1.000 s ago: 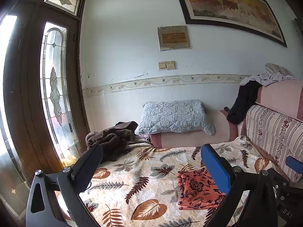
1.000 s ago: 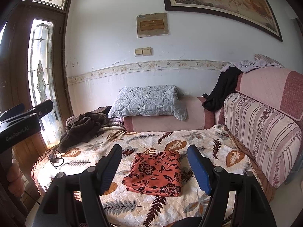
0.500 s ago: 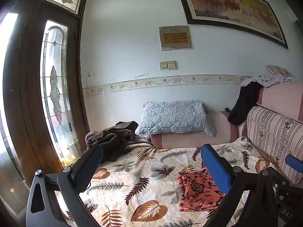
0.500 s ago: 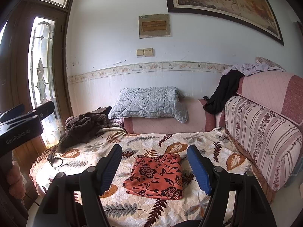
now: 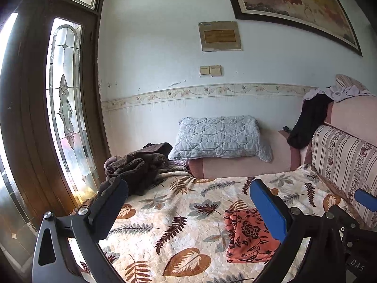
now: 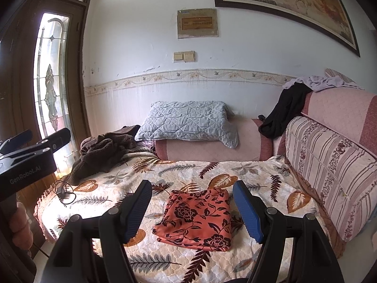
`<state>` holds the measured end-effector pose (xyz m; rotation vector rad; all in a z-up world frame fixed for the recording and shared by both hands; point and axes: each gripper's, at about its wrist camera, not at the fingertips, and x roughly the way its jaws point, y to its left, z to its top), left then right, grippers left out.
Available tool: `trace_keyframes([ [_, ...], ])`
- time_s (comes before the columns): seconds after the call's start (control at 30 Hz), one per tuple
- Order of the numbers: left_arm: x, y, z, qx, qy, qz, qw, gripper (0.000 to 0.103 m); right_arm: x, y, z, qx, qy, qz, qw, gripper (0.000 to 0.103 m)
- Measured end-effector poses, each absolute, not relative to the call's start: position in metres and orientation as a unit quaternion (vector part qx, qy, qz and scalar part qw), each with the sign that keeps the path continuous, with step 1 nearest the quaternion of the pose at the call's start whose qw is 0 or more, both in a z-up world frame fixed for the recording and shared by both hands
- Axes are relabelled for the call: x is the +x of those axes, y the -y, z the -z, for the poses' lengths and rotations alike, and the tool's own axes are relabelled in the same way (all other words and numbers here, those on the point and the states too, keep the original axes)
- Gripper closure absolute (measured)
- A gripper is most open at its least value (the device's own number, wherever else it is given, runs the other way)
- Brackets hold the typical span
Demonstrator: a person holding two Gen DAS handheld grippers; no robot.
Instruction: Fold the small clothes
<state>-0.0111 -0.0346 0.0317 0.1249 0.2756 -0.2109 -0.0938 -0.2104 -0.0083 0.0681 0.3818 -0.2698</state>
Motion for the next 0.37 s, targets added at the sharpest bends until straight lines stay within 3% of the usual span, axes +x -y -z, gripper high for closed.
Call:
trace_keyframes([
  [0.37, 0.075, 0.040, 0.009, 0.032, -0.204, 0.116, 0.972, 0.000, -0.023, 0.262, 0.050, 0.056, -0.232, 0.128, 0.963, 0.028],
])
